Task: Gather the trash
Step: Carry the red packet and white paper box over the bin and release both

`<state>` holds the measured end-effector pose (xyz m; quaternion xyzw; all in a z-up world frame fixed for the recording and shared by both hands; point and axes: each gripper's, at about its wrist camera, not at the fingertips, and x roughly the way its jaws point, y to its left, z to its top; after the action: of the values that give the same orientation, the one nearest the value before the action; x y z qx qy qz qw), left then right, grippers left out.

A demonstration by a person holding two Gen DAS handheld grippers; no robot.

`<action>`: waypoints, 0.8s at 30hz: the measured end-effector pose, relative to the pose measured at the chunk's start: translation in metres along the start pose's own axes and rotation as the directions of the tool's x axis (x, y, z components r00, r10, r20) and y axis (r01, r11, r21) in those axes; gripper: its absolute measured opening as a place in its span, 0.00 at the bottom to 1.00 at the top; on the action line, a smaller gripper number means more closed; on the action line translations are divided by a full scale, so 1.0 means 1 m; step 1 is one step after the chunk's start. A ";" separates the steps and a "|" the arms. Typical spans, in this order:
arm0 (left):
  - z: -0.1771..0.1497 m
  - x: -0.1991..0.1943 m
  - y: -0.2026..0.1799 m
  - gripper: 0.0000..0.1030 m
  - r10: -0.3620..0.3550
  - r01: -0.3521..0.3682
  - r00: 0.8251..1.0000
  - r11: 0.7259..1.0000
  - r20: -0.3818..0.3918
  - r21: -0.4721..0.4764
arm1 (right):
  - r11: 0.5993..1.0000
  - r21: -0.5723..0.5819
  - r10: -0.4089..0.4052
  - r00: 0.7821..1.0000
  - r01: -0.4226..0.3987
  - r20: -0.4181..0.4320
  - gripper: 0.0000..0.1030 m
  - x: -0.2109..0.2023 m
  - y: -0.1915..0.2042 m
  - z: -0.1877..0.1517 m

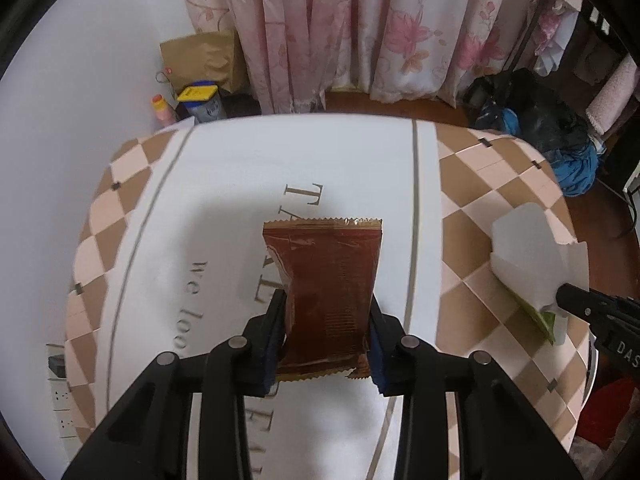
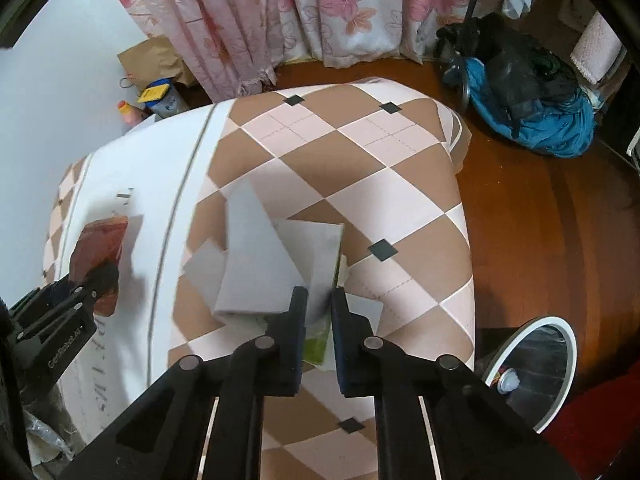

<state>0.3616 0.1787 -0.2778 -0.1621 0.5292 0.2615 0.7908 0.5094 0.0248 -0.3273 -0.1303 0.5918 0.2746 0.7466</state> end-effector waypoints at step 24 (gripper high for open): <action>-0.054 -0.186 -0.080 0.31 -0.145 0.123 0.964 0.986 0.221 0.110 | 0.988 0.083 0.106 0.959 -0.132 0.264 0.08 -0.194 -0.058 -0.081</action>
<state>0.3113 0.0401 -0.1291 -0.1285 0.4344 0.1984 0.8691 0.4478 -0.1139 -0.1706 -0.0202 0.5090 0.3039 0.8051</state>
